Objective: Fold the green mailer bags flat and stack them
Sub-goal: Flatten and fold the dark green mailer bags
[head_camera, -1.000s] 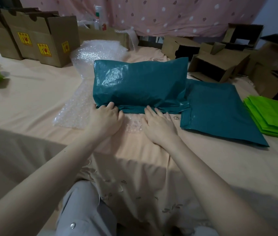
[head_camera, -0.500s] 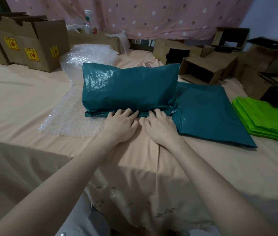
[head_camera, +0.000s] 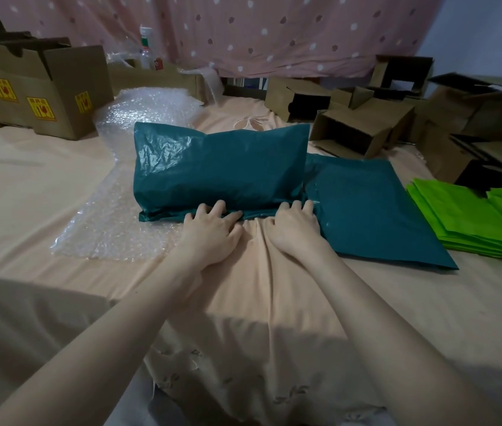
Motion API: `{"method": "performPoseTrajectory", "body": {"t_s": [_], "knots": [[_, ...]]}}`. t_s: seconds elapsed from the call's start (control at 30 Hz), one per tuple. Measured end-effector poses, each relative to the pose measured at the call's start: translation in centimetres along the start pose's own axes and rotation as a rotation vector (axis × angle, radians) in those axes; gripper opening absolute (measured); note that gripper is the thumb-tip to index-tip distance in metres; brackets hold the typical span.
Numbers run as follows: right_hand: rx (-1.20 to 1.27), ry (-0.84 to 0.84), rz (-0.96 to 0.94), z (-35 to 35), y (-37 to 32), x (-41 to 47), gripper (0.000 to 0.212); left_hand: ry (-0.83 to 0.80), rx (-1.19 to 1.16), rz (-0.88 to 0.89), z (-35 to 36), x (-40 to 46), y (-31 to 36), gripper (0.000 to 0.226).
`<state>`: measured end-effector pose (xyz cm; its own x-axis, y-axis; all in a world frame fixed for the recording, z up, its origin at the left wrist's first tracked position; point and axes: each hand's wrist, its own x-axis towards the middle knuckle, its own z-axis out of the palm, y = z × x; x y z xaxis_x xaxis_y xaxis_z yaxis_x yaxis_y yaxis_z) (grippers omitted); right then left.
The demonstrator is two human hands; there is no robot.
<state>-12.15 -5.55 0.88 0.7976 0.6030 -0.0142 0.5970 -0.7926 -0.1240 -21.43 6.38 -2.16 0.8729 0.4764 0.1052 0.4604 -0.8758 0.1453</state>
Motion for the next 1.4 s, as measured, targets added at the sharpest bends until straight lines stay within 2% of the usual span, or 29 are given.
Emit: {"method": "performPoseTrajectory", "body": {"t_s": [0.07, 0.2, 0.23, 0.37, 0.47, 0.6, 0.8, 0.83, 0.9, 0.97, 1.03, 1.13, 1.2, 1.3, 1.4], "knots": [[0.077, 0.056, -0.008, -0.5, -0.1, 0.2, 0.047, 0.001, -0.019, 0.002, -0.2, 0.0, 0.1, 0.046], [0.108, 0.434, -0.114, -3.4, 0.3, 1.5, 0.05, 0.115, -0.204, -0.04, -0.8, 0.2, -0.7, 0.034], [0.102, 0.483, -0.164, -4.3, 0.2, 2.1, 0.052, 0.17, -0.232, -0.053, -0.9, 0.2, -1.0, 0.032], [0.116, 0.407, -0.347, -7.3, -1.0, 5.3, 0.065, 0.501, -0.273, -0.146, -1.3, 0.1, -1.5, 0.029], [0.089, 0.314, -0.431, -7.9, -2.4, 8.3, 0.07, 0.651, -0.288, -0.219, -2.1, 0.8, -2.0, 0.042], [0.008, 0.151, -0.497, -7.8, -3.9, 10.8, 0.079, 0.514, -0.203, -0.201, -1.8, 2.1, -2.9, 0.067], [0.092, -0.257, -0.324, -8.3, -4.2, 13.0, 0.097, 0.422, -0.139, -0.154, -1.0, 3.9, -4.1, 0.084], [0.115, -0.304, -0.3, -8.4, -4.1, 13.3, 0.096, 0.417, -0.152, -0.15, -0.9, 4.1, -4.3, 0.084], [0.181, -0.362, -0.289, -8.3, -3.8, 13.3, 0.081, 0.432, -0.186, -0.163, -0.8, 4.2, -4.4, 0.081], [0.273, -0.349, -0.311, -8.1, -3.2, 12.9, 0.063, 0.453, -0.228, -0.197, -0.9, 4.2, -4.2, 0.076], [0.392, -0.346, -0.343, -7.7, -2.5, 12.1, 0.056, 0.457, -0.277, -0.225, -1.1, 4.0, -3.8, 0.076], [0.515, -0.286, -0.332, -6.8, -1.3, 11.2, 0.068, 0.48, -0.309, -0.237, -1.7, 3.8, -3.2, 0.079], [0.583, -0.16, -0.289, -6.7, -0.6, 10.5, 0.066, 0.51, -0.382, -0.245, -2.3, 3.7, -2.8, 0.081], [0.762, 0.057, -0.192, -6.9, 0.5, 9.6, 0.064, 0.531, -0.713, -0.278, -3.5, 3.7, -2.0, 0.088], [0.975, 0.155, -0.104, -7.0, 1.3, 9.1, 0.055, 0.343, -1.112, -0.416, -5.1, 4.2, -0.9, 0.093]]}}
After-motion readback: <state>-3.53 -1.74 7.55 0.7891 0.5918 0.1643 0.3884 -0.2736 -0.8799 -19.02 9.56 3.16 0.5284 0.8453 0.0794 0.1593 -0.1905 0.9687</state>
